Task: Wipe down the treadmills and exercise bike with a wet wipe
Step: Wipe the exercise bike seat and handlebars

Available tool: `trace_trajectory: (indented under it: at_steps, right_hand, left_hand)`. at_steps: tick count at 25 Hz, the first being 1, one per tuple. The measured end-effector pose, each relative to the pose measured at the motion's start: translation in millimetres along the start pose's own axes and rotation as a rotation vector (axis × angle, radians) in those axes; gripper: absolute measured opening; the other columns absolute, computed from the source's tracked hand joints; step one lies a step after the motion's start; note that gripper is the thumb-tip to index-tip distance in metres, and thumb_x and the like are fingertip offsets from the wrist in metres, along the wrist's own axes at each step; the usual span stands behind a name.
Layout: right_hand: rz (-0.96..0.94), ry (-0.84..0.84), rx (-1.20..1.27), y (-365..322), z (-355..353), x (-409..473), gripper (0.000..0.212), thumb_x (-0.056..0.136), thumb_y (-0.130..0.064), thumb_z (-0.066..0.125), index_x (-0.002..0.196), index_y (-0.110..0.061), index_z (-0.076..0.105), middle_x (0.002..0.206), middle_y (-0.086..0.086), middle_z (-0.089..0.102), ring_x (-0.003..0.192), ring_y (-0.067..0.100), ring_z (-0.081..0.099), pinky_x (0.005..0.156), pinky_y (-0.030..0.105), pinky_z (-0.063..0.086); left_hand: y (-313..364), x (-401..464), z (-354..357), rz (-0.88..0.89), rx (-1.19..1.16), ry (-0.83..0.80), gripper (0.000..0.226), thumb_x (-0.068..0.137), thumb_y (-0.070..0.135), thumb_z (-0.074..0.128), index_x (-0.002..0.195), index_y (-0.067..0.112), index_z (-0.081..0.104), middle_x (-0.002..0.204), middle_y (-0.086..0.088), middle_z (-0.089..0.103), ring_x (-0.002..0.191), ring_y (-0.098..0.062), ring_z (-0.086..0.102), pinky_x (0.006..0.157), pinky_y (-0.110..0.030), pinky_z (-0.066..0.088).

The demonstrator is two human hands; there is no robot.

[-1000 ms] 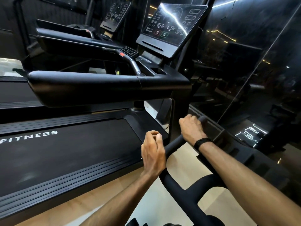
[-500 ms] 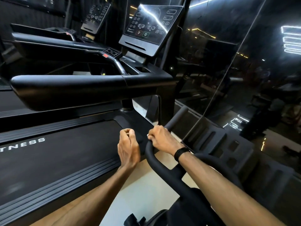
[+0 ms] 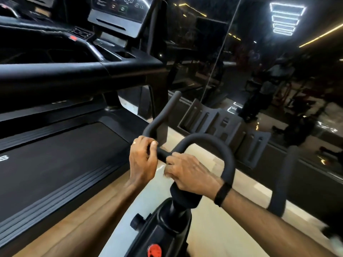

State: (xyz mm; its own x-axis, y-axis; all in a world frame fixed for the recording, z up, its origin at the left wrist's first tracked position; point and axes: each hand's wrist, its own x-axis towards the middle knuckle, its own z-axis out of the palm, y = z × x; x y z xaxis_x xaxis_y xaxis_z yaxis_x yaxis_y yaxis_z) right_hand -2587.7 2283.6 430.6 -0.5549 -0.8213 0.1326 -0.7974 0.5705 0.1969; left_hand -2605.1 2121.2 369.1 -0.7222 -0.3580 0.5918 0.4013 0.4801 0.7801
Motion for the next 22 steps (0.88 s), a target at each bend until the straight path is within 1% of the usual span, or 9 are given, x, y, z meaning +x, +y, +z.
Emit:
trace_trajectory:
  at_steps: [3,6,8,10,12,15,19,21,22]
  right_hand:
    - [0.082,0.071,0.056,-2,-6,-43,0.018,0.095,-0.023,0.055,0.09,-0.018,0.071,0.085,0.0,0.056,0.078,0.021,0.051,0.066,0.035,0.04]
    - [0.184,0.156,0.09,-3,-17,-78,0.019,0.095,-0.021,0.053,0.088,-0.015,0.069,0.084,0.002,0.057,0.08,0.022,0.053,0.07,0.035,0.041]
    - [0.267,0.179,0.105,-1,-20,-107,0.017,0.098,-0.022,0.055,0.092,-0.016,0.071,0.085,0.001,0.057,0.08,0.022,0.053,0.069,0.035,0.042]
    - [0.377,0.183,0.148,1,-21,-137,0.02,0.1,-0.028,0.054,0.095,-0.021,0.072,0.085,-0.003,0.057,0.079,0.019,0.053,0.067,0.036,0.044]
    - [0.491,0.177,0.202,2,-22,-163,0.021,0.1,-0.03,0.053,0.097,-0.024,0.073,0.087,-0.006,0.058,0.082,0.016,0.054,0.069,0.035,0.045]
    - [0.579,0.16,0.297,5,-24,-184,0.019,0.099,-0.026,0.056,0.101,-0.03,0.075,0.098,-0.013,0.065,0.091,0.007,0.056,0.077,0.026,0.043]
    - [0.665,0.164,0.396,9,-24,-193,0.015,0.099,-0.024,0.062,0.098,-0.029,0.077,0.096,-0.016,0.065,0.087,0.003,0.058,0.071,0.022,0.044]
    - [0.711,0.183,0.429,7,-26,-206,0.014,0.098,-0.022,0.064,0.095,-0.024,0.077,0.087,-0.014,0.063,0.081,0.006,0.057,0.069,0.021,0.041]
    - [0.739,0.193,0.422,8,-27,-216,0.013,0.098,-0.021,0.063,0.093,-0.022,0.076,0.084,-0.013,0.061,0.079,0.008,0.057,0.069,0.024,0.042]
  left_hand:
    - [22,-23,10,0.196,0.059,-0.048,0.024,0.094,0.024,0.049,0.086,0.01,0.066,0.089,-0.003,0.063,0.088,-0.019,0.054,0.082,-0.034,0.039]
    - [46,-47,23,0.277,0.04,-0.187,0.023,0.092,0.024,0.05,0.091,0.011,0.068,0.095,-0.003,0.065,0.093,-0.019,0.056,0.088,-0.032,0.039]
    - [57,-59,28,0.312,0.068,-0.289,0.026,0.092,0.028,0.048,0.099,0.012,0.068,0.103,-0.003,0.066,0.103,-0.02,0.057,0.099,-0.032,0.037]
    - [61,-64,30,0.336,0.151,-0.414,0.036,0.095,0.037,0.042,0.111,0.015,0.065,0.114,0.0,0.065,0.114,-0.019,0.054,0.114,-0.035,0.028]
    - [66,-64,27,0.337,0.226,-0.512,0.044,0.098,0.045,0.033,0.118,0.019,0.062,0.118,0.002,0.062,0.121,-0.016,0.049,0.121,-0.039,0.018]
    - [75,-60,18,0.299,0.284,-0.567,0.052,0.095,0.053,0.027,0.12,0.02,0.059,0.12,0.003,0.06,0.122,-0.017,0.047,0.118,-0.037,0.015]
    - [85,-61,12,0.327,0.418,-0.65,0.062,0.089,0.058,0.025,0.13,0.021,0.053,0.133,0.003,0.055,0.132,-0.018,0.043,0.118,-0.037,0.014]
    - [93,-66,8,0.333,0.495,-0.684,0.06,0.091,0.056,0.036,0.138,0.021,0.047,0.143,0.001,0.049,0.141,-0.02,0.036,0.118,-0.037,0.013]
    - [98,-69,4,0.335,0.529,-0.691,0.06,0.093,0.053,0.044,0.144,0.02,0.042,0.15,-0.001,0.043,0.146,-0.022,0.03,0.119,-0.038,0.012]
